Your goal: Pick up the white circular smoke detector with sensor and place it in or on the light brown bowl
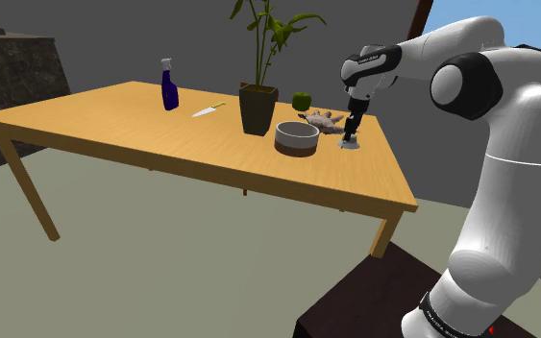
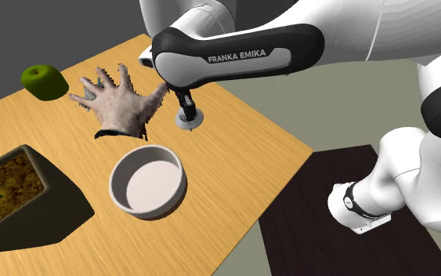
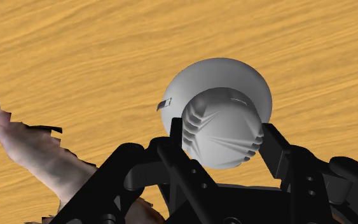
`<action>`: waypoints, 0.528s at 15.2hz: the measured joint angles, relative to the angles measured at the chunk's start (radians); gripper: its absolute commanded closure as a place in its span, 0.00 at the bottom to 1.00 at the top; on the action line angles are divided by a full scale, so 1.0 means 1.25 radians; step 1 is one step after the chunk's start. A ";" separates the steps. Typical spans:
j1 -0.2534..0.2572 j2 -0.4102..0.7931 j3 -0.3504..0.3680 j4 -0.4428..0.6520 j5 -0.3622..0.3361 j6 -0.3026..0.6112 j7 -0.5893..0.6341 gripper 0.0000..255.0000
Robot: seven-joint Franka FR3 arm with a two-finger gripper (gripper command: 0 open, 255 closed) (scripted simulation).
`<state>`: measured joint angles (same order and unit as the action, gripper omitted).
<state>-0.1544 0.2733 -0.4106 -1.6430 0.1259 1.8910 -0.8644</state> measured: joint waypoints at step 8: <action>-0.002 -0.001 -0.001 0.022 -0.001 -0.022 0.000 1.00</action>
<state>-0.1564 0.2726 -0.4118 -1.6156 0.1248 1.8630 -0.8640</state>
